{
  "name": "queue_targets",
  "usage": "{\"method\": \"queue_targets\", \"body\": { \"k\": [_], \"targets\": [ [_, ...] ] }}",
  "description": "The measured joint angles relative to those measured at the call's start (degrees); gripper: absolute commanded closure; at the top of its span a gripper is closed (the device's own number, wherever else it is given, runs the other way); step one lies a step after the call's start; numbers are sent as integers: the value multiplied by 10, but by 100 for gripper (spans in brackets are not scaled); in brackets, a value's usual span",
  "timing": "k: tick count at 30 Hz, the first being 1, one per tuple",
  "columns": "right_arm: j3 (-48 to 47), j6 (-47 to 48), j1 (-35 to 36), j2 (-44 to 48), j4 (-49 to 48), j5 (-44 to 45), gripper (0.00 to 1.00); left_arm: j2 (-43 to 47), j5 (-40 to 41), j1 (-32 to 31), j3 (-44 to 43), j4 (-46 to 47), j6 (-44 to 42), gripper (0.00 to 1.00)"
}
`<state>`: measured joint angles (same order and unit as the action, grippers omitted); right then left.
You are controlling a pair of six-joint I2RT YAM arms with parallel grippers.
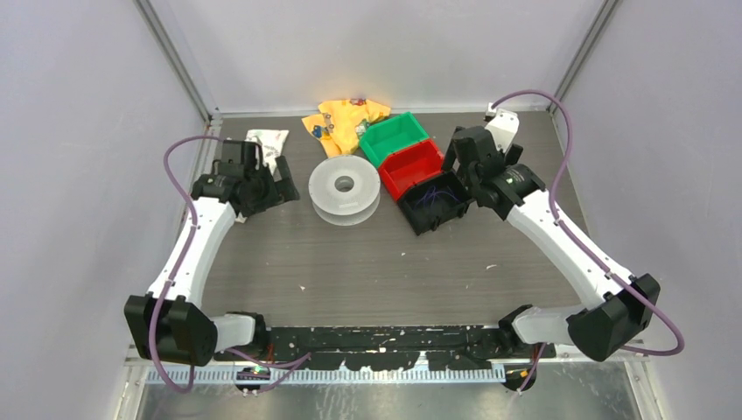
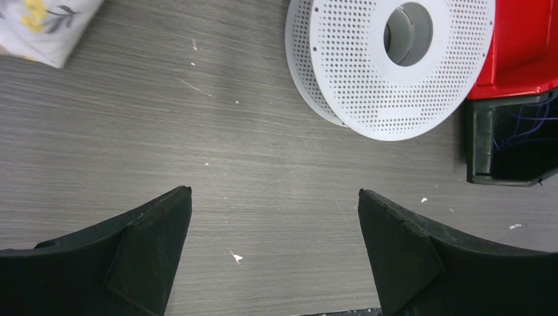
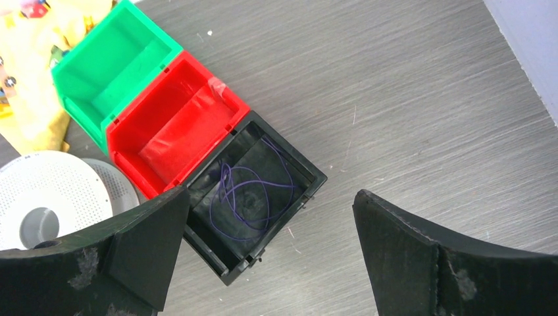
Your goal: Wrap the cables
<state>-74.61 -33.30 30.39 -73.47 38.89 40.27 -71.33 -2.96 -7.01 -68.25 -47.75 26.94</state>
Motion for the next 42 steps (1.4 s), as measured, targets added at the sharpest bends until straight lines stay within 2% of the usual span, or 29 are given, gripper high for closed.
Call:
{"method": "queue_targets", "body": {
  "k": [4,10,14,17,20,23,26,30,38,42],
  "targets": [
    [0,2,0,-20,12,-32,0,0,-28,0,23,20,14,0],
    [-1,-3,4,-113,4,-168,0,-3,-58,0,46,66,42,0],
    [-1,-9,20,-177,-6,-228,0,-27,-76,0,43,76,48,0],
    [-1,-9,28,-194,-8,-249,0,-66,-96,0,40,89,64,6],
    [-5,-8,29,-194,-8,-254,0,-108,-120,1,43,125,96,16],
    [-10,-6,29,-191,-13,-253,0,-153,-152,5,52,185,135,17],
    [-10,-4,28,-184,-11,-253,0,-196,-192,12,81,275,180,24],
    [-10,-4,28,-168,-11,-252,0,-235,-229,18,146,395,240,28],
    [0,-10,28,-132,-10,-250,0,-285,-287,19,227,643,348,55],
    [2,-10,28,-131,-8,-243,0,-299,-297,19,240,716,379,76]
  ]
}}
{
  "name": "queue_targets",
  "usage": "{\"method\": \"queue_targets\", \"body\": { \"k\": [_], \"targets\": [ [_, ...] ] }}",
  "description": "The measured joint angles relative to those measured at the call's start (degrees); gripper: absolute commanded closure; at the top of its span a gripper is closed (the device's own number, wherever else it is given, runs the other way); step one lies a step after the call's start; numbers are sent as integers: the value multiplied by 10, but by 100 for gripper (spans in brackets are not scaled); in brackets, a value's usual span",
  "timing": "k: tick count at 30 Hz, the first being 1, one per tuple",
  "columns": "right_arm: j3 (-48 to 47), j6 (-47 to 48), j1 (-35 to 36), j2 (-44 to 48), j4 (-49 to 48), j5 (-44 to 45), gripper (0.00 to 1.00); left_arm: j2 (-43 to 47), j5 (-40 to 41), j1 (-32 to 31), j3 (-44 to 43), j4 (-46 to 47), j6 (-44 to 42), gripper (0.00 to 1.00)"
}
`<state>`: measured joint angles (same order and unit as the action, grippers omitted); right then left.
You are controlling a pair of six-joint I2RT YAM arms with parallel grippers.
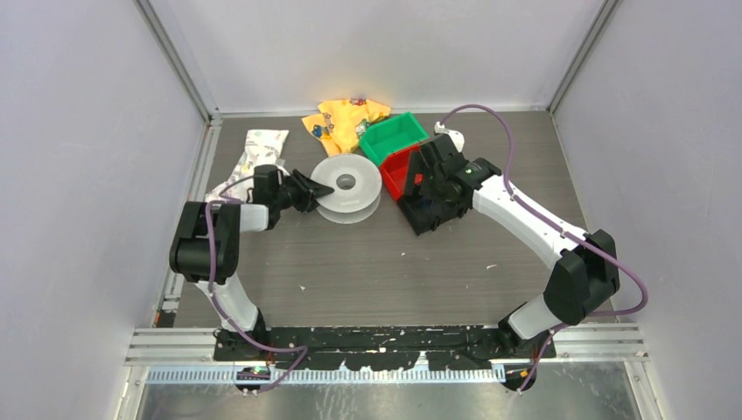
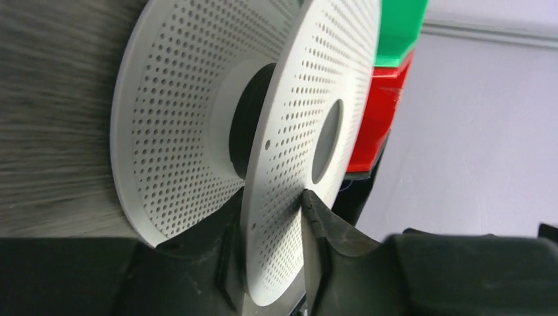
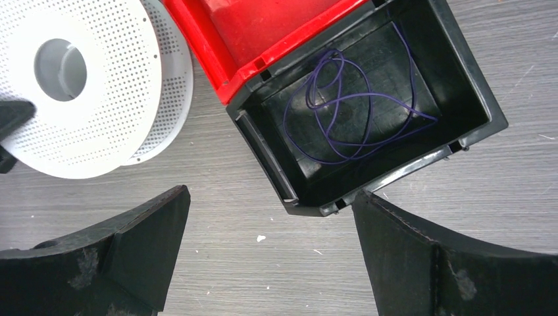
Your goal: Wrap the cables
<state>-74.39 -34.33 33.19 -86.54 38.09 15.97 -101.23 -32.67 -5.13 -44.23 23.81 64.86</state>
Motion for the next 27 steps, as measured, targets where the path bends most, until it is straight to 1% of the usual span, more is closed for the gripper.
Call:
{"method": "queue_targets", "body": {
  "k": [2,3,5,7,8,9,10,13,14,15,17,18,20,21,23,27],
  "targets": [
    [1,-1,0,0,6,5,0,0,-6,0,1,19,10,98],
    [1,-1,-1,0,9,7,0,0,-15,0,0,30,13,99],
    [1,-4,-5,0,10,6,0,8,-35,0,-12,41,19,99],
    [5,-10,-9,2,9,1,0,33,-38,-2,-33,16,4,100],
    [8,-14,-12,5,9,-1,0,51,-31,-4,-42,-10,-11,99],
    [12,-17,-15,8,10,-2,0,79,-18,-4,-50,-58,-39,100],
    [14,-19,-17,11,10,-3,0,88,-13,-4,-52,-72,-46,99],
    [24,-21,-21,27,7,-5,0,150,29,-3,-78,-208,-120,100],
    [28,-20,-22,33,5,-4,2,168,42,-3,-90,-249,-146,100],
    [29,-20,-22,38,5,-3,11,186,59,-4,-104,-295,-176,100],
    [26,-16,-22,40,8,4,24,211,84,-7,-131,-366,-225,100],
    [22,-13,-22,36,11,9,28,221,99,-10,-146,-400,-251,99],
    [-1,-5,-22,15,33,30,33,233,127,-22,-169,-450,-295,99],
    [-14,-1,-22,1,41,40,36,238,140,-31,-176,-467,-312,99],
    [-40,8,-22,-32,56,65,38,243,179,-62,-187,-498,-348,99],
    [-57,16,-24,-76,74,101,35,245,279,-153,-192,-528,-399,100]
  ]
}}
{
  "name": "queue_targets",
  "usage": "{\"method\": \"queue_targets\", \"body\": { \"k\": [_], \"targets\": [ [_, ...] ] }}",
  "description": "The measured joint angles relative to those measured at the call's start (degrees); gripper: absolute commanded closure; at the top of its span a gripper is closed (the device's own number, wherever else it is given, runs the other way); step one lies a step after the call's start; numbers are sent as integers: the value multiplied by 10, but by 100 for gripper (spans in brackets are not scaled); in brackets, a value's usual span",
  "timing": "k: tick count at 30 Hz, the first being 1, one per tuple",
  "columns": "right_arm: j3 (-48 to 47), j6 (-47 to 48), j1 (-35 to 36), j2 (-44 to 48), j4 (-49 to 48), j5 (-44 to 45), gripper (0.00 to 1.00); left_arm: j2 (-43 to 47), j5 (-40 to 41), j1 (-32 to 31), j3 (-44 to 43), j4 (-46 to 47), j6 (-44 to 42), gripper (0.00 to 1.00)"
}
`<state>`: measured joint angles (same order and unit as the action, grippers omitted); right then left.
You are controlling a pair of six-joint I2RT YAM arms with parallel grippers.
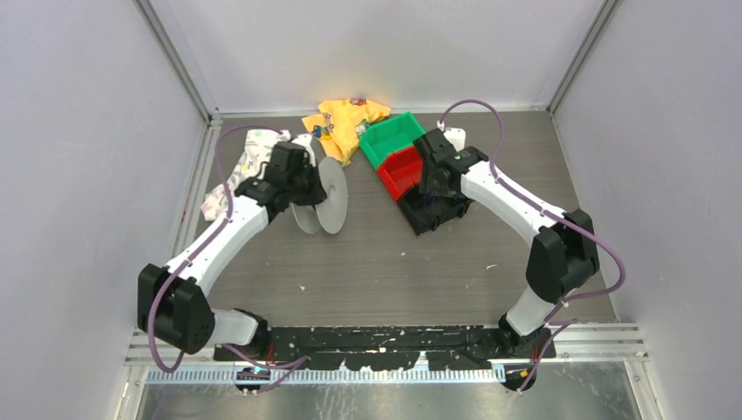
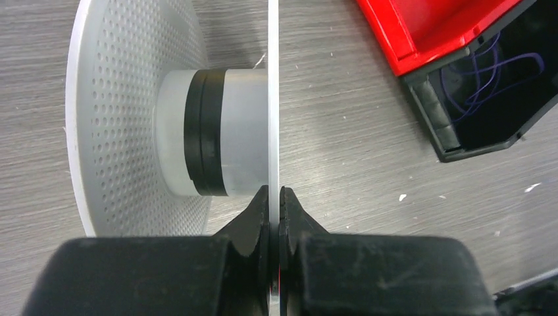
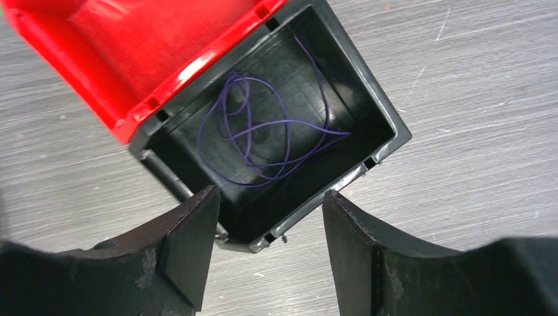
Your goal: Wrap the cables
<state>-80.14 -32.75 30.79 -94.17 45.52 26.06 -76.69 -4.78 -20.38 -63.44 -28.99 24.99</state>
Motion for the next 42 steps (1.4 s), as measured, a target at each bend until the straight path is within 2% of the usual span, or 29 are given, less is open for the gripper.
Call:
{"method": "queue_targets", "body": {
  "k": [5,9,13,20,26,34,39,42],
  "targets": [
    [-5,-2,-18,-35,16,9,34,1,111,-80,0,5,-15,100],
    [-11,-29,-44,-58,17,1,34,-13,190,-119,-2,27,-15,99],
    [-10,-84,-69,-62,7,-19,34,-38,231,-140,-3,64,-15,99],
    [2,-153,-78,-62,-33,-41,36,-68,228,-146,-1,137,-28,99],
    [4,-194,-77,-62,-48,-44,48,-73,202,-146,24,206,-46,99],
    [24,-238,-83,-63,-65,-56,52,-111,172,-152,30,278,-57,99],
    [38,-256,-96,-73,-80,-80,58,-121,160,-152,25,287,-60,78],
    [45,-262,-104,-79,-91,-91,63,-129,147,-153,15,278,-59,56]
  ]
}}
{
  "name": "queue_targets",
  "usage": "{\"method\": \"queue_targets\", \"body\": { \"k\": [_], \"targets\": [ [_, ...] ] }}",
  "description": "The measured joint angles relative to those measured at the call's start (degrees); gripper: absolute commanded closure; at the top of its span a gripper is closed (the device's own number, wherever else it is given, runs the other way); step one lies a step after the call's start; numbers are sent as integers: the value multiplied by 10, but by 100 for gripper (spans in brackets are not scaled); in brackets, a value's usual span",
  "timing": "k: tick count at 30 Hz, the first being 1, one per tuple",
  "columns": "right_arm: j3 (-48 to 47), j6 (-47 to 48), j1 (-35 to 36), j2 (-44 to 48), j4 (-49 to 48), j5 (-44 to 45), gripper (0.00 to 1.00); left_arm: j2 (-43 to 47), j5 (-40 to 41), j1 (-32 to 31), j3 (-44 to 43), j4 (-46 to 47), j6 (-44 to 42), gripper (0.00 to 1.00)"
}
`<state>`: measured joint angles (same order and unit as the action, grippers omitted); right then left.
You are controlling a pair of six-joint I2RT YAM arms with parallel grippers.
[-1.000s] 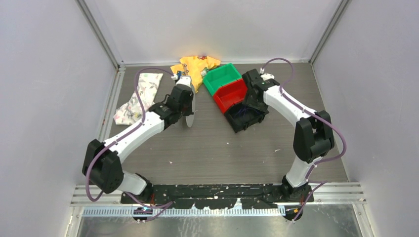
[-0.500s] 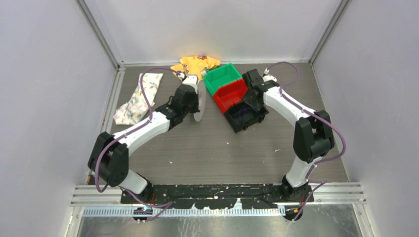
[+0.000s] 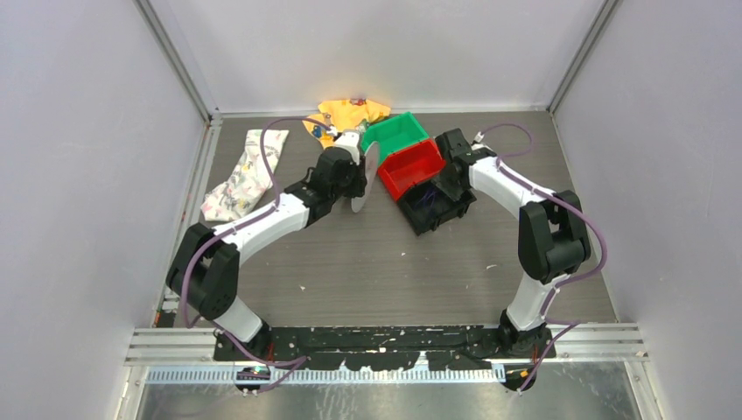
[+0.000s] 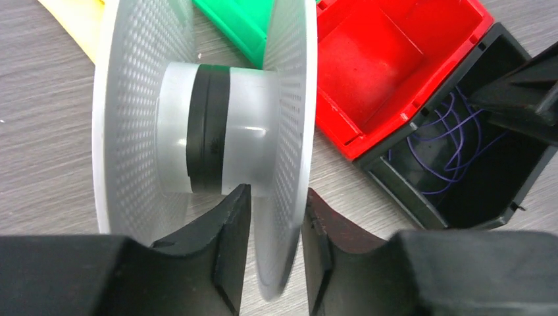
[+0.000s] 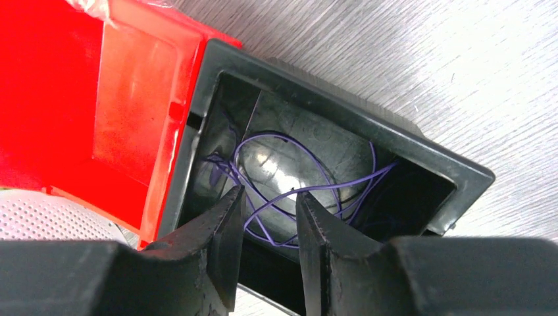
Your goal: Wrap the cables
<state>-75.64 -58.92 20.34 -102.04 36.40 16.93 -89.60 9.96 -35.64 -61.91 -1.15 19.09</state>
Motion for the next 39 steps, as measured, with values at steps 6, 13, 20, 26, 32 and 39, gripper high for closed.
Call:
{"method": "queue_targets", "body": {
  "k": [6,13,20,26,32,39],
  "targets": [
    [9,-5,-13,-4,-17,-15,84,-5,-16,0,-26,-27,0,43],
    [15,-2,-18,-3,-25,-18,100,0,-23,0,-57,-54,0,41],
    [15,31,-18,49,-10,-10,100,25,-37,-1,-98,-101,1,39],
    [9,69,-18,143,1,-9,100,50,-43,-2,-122,-133,0,35],
    [-50,117,-18,187,20,-23,100,66,-47,-2,-160,-187,-3,32],
    [-136,179,-18,226,26,-84,100,91,-53,-2,-239,-263,-19,22]
  ]
}}
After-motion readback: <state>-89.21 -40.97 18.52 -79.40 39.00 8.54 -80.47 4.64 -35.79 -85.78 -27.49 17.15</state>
